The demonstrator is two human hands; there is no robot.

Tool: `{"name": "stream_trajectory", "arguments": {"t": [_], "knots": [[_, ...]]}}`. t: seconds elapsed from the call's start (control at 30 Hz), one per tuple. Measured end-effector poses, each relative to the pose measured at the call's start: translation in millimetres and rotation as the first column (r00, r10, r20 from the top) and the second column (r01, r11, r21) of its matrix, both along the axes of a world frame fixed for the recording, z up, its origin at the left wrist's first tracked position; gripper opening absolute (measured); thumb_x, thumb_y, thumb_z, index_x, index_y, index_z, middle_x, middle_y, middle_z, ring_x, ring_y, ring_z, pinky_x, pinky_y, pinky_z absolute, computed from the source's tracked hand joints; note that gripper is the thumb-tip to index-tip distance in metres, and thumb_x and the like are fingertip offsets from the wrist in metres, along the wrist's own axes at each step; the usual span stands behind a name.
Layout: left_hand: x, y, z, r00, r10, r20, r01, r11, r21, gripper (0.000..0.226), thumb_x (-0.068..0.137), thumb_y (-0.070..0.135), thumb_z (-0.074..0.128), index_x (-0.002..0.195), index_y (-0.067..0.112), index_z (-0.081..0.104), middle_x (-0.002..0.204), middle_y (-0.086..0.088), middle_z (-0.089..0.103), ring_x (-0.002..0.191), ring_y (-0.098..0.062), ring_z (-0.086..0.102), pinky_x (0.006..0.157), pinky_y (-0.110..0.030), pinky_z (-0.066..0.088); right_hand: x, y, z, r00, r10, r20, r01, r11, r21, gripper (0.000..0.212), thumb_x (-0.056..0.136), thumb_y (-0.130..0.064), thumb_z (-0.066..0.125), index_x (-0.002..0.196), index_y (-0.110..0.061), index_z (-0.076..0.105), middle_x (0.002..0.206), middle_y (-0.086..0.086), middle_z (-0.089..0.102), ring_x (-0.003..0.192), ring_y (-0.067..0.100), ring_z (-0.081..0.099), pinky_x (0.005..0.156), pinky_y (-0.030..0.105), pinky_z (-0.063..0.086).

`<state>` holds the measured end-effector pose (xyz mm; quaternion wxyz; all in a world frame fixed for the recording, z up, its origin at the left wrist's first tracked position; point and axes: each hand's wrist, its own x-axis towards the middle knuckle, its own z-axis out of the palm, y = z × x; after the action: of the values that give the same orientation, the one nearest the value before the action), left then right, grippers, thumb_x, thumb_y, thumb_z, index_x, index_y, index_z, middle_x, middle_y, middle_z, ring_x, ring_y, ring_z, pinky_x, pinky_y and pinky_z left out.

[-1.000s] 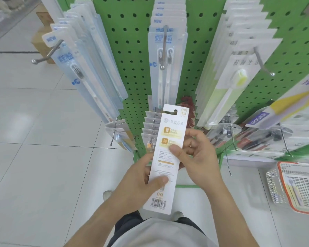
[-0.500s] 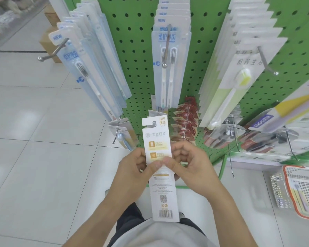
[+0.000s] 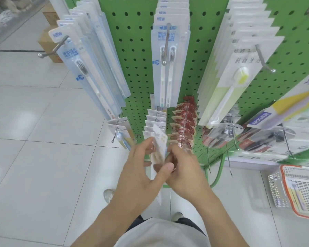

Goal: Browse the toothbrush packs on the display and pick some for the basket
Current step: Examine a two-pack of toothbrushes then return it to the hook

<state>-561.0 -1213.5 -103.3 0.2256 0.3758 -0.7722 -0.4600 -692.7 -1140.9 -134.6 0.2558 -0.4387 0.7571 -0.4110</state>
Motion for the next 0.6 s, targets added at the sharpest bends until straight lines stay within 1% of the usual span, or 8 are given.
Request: {"name": "stream_trajectory", "arguments": {"t": [0.07,0.13,0.2,0.23,0.33,0.43,0.53,0.6], "knots": [[-2.4,1.6,-1.1,0.996,0.084,-0.006,-0.084,0.996,0.024,0.061,0.085,0.04,0.077,0.139,0.032,0.051,0.125,0.021,0.06,0.117,0.004,0.058,0.09,-0.019,0.054,4.3,-0.6,0.9,0.998,0.006,-0.057,-0.006,1.0,-0.006,0.036,0.081,-0.024,0.078,0.093,-0.04,0.048,0.067,-0.009,0.064,0.07,0.004,0.062,0.054,0.011,0.042],[-2.2,1.2,0.3,0.984,0.172,-0.045,-0.17,0.984,0.048,0.043,0.089,0.029,0.074,0.129,0.035,0.059,0.112,0.02,0.07,0.106,0.002,0.066,0.084,-0.018,0.055,6.5,0.8,0.4,1.0,0.029,-0.001,-0.029,0.999,-0.028,0.029,0.078,-0.037,0.076,0.101,-0.034,0.059,0.069,-0.011,0.066,0.071,0.002,0.065,0.061,0.015,0.051],[-1.0,0.1,4.3,0.978,0.199,-0.057,-0.195,0.978,0.072,0.027,0.095,0.026,0.065,0.117,0.042,0.063,0.099,0.026,0.072,0.094,0.004,0.068,0.075,-0.01,0.052,7.7,1.8,0.0,0.998,0.039,0.057,-0.038,0.999,-0.017,0.047,0.074,-0.048,0.078,0.115,-0.027,0.064,0.074,-0.014,0.069,0.072,0.002,0.067,0.067,0.022,0.055],[0.0,-1.6,5.0,0.978,0.2,-0.053,-0.196,0.977,0.08,0.022,0.098,0.025,0.061,0.112,0.042,0.065,0.093,0.027,0.072,0.087,0.004,0.069,0.069,-0.008,0.049,7.6,2.3,-0.9,0.997,0.036,0.074,-0.035,0.999,-0.01,0.048,0.075,-0.046,0.081,0.116,-0.026,0.065,0.076,-0.014,0.07,0.073,0.002,0.068,0.068,0.022,0.055],[3.6,-13.1,-1.6,0.968,0.238,-0.078,-0.22,0.957,0.188,0.021,0.102,0.016,0.054,0.098,0.027,0.071,0.081,0.014,0.075,0.071,0.0,0.067,0.062,-0.009,0.046,5.2,3.2,-1.1,0.993,0.005,0.121,-0.003,1.0,-0.015,0.023,0.085,-0.034,0.081,0.101,-0.024,0.069,0.077,-0.016,0.071,0.071,0.001,0.067,0.063,0.012,0.048],[6.6,-26.9,-13.2,0.968,0.242,-0.063,-0.211,0.926,0.312,0.02,0.102,0.013,0.054,0.098,0.018,0.073,0.086,0.006,0.078,0.077,-0.007,0.071,0.069,-0.014,0.051,0.4,3.2,-5.7,0.99,-0.004,0.141,0.008,1.0,-0.022,0.015,0.09,-0.037,0.076,0.099,-0.026,0.072,0.079,-0.016,0.071,0.079,0.004,0.067,0.063,0.013,0.047],[6.0,-32.9,-21.4,0.975,0.218,-0.053,-0.177,0.892,0.417,0.02,0.103,0.017,0.054,0.104,0.015,0.073,0.094,0.002,0.079,0.089,-0.018,0.074,0.083,-0.031,0.058,-1.3,-0.5,-5.5,0.982,-0.033,0.188,0.044,0.998,-0.053,0.023,0.088,-0.048,0.073,0.102,-0.03,0.068,0.089,-0.016,0.07,0.089,0.004,0.067,0.066,0.016,0.049],[3.9,-34.7,-22.6,0.975,0.216,-0.052,-0.171,0.881,0.441,0.021,0.103,0.019,0.053,0.105,0.017,0.074,0.095,0.002,0.079,0.09,-0.02,0.075,0.088,-0.038,0.059,-0.5,-3.3,-3.6,0.97,-0.045,0.237,0.063,0.995,-0.071,0.03,0.087,-0.046,0.074,0.11,-0.031,0.062,0.097,-0.02,0.067,0.09,0.004,0.066,0.067,0.018,0.052]]}}
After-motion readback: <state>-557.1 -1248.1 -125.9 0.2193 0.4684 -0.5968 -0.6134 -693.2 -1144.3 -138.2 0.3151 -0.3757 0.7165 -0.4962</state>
